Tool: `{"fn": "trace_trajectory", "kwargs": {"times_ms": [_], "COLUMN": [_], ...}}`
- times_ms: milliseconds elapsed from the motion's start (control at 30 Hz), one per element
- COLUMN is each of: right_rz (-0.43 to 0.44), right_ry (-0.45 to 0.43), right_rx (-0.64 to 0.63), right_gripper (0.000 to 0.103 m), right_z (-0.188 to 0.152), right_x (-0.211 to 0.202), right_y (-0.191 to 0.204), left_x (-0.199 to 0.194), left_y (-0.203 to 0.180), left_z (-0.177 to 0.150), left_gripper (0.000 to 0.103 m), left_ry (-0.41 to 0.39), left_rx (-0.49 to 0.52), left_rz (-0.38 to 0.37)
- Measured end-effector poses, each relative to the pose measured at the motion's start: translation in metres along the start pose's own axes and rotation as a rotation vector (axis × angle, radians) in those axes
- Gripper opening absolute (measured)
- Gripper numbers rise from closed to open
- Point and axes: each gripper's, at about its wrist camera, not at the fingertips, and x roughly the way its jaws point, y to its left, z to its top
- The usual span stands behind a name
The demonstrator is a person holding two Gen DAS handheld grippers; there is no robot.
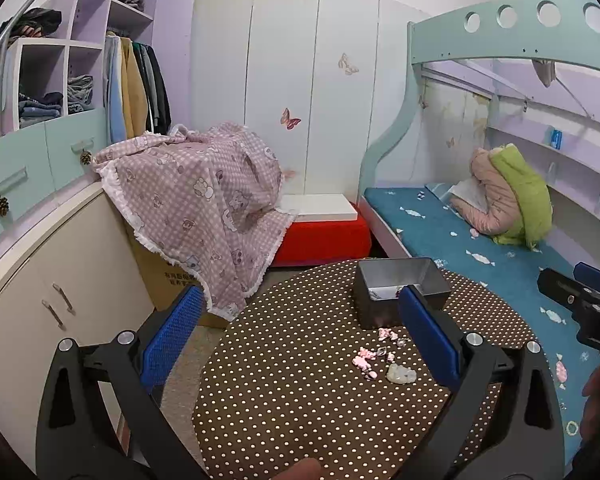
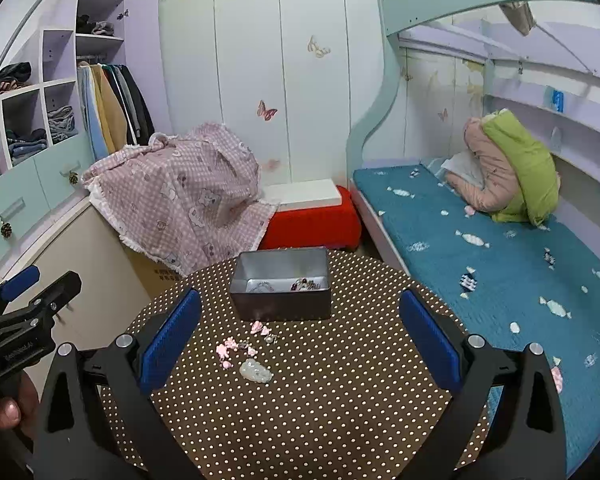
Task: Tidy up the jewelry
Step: 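Lift both tools back out of the grey box, then lower the right tool onto the pale jade pendant and close it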
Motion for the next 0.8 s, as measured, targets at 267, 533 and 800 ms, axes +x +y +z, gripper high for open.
{"fn": "trace_trajectory", "kwargs": {"times_ms": [267,533,800], "right_rz": [0.02,0.111,0.148], "right_ry": [0.066,0.292,0.397], "right_rx": [-0.011,-0.067,-0.176], "right_gripper": [0.095,0.095,0.095], "right_z": [-0.014,-0.064,-0.095], "right_x": [0.022,0.096,0.154], "right_y": [-0.007,-0.005,0.016], "left_x": [0.024,0.064,0.1], "left_y": [0.004,0.001,0.005], "left_z": [-0.018,-0.049,-0.072], "left_gripper": [0.098,0.098,0.098], "left_ry": [0.066,0.176,0.273], "left_rx": [0.013,0.042,0.039], "left_rz": [0.028,0.032,0.046]}}
